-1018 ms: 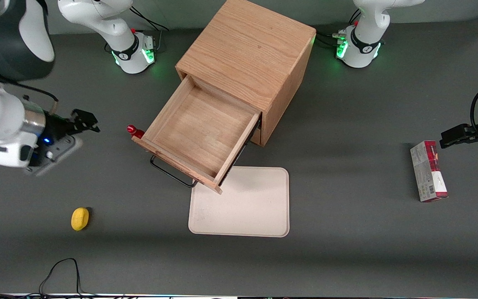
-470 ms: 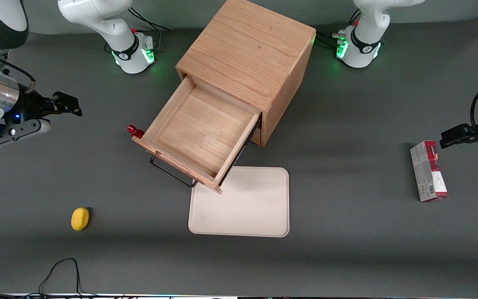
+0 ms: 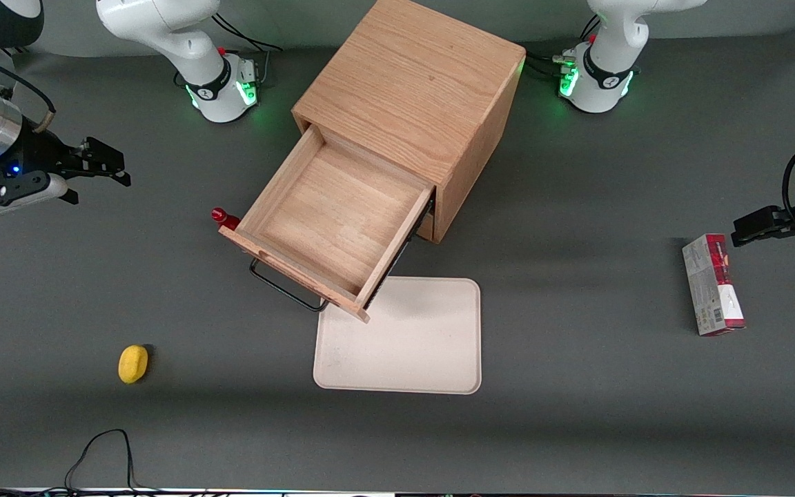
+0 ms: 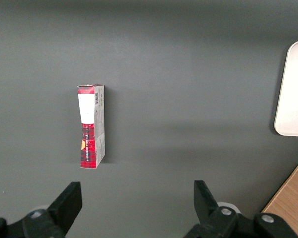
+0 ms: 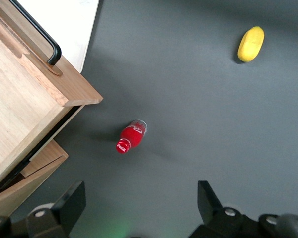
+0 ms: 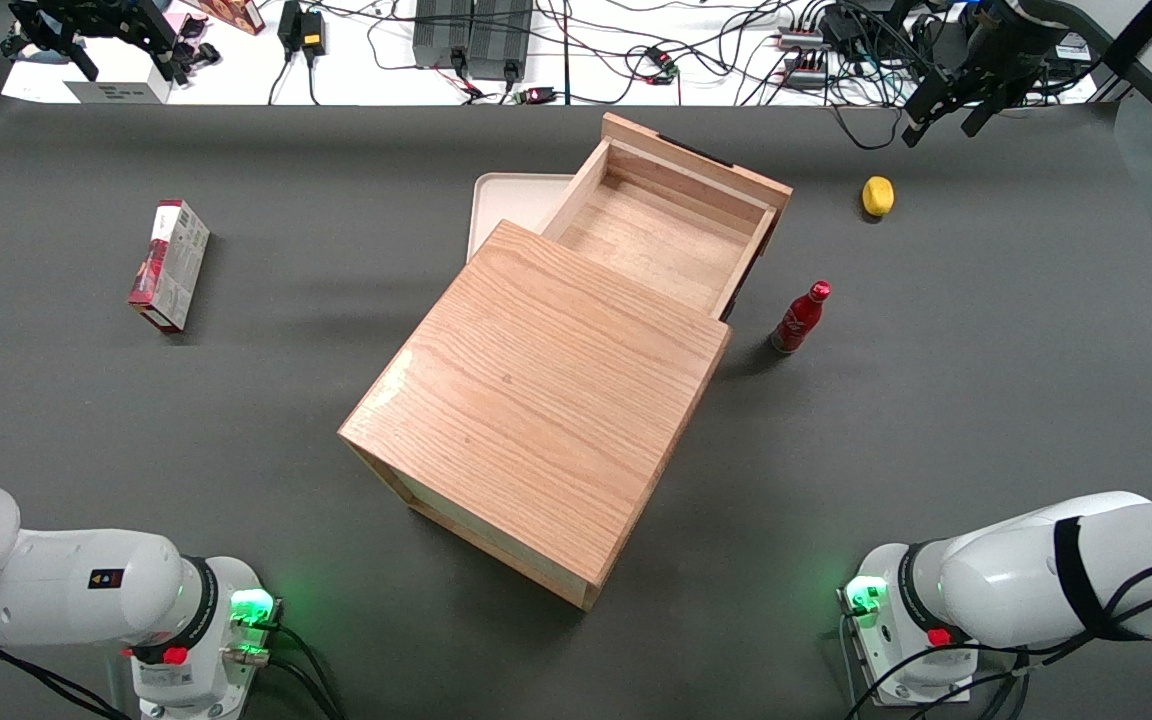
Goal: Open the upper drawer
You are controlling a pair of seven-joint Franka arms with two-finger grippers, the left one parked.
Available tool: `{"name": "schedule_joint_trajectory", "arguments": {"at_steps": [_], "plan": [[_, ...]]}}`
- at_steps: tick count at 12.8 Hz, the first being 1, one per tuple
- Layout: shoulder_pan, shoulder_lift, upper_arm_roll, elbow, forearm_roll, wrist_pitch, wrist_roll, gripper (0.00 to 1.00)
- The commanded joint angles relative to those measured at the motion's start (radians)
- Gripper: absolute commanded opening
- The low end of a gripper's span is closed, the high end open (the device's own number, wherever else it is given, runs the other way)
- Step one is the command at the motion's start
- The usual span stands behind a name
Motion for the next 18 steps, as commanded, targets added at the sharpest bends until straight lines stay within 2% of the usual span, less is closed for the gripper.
{"name": "schedule_joint_trajectory", "arguments": {"at_steps": [1,3,9,14,18], "plan": [[-0.108,-0.010,0.141,0.013,-0.023,0.022,0.041,1.00],[-0.111,0.010,0.170,0.044,-0.031,-0.035,0.099,1.00],[-0.099,0.066,0.167,0.116,-0.025,-0.080,0.102,1.00],[-0.185,0.147,0.208,0.194,-0.005,-0.097,0.102,1.00],[-0.186,0.162,0.217,0.216,-0.005,-0.113,0.104,1.00]]}}
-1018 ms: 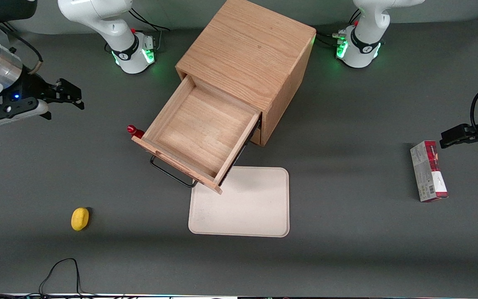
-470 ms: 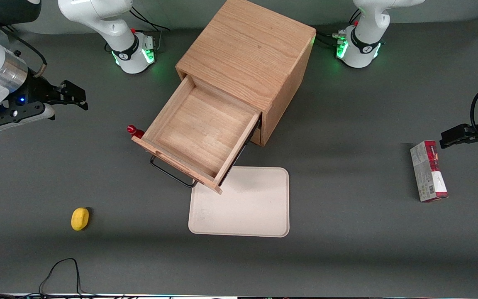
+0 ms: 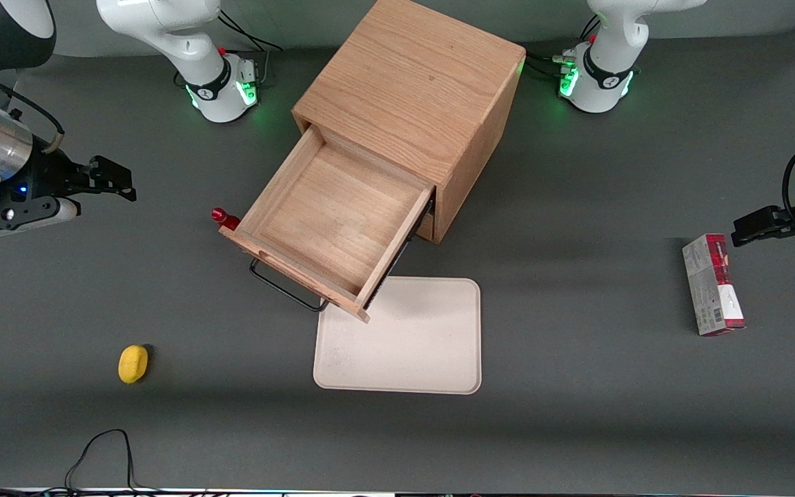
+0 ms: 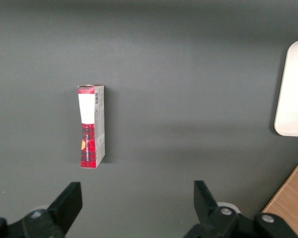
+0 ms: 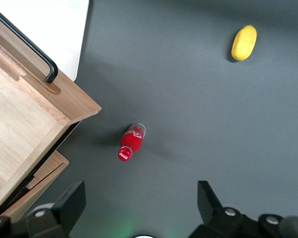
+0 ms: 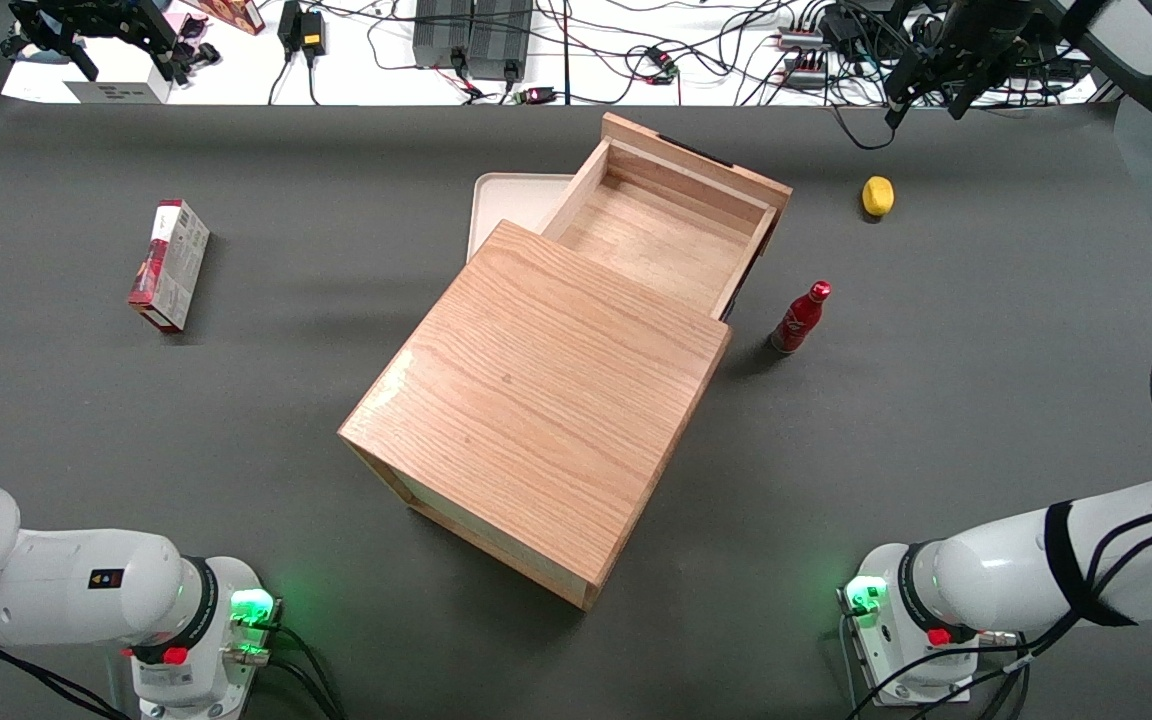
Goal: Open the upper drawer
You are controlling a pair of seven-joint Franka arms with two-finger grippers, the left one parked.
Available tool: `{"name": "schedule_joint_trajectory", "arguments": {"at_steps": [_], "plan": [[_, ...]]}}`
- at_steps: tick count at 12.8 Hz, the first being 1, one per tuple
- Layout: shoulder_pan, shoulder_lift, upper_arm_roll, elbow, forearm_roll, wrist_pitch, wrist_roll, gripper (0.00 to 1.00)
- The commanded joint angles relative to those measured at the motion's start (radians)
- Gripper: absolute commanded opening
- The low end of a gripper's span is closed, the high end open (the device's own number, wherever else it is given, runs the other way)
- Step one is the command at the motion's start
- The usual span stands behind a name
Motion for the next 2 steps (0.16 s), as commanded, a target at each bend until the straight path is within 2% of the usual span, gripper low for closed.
{"name": "schedule_joint_trajectory", "arguments": {"at_steps": [1,2], "plan": [[-0.022,0.021,0.023,0.041,0.002,-0.029,0.022,1.00],[-0.038,0.021,0.035,0.041,0.002,-0.029,0.021,1.00]]}}
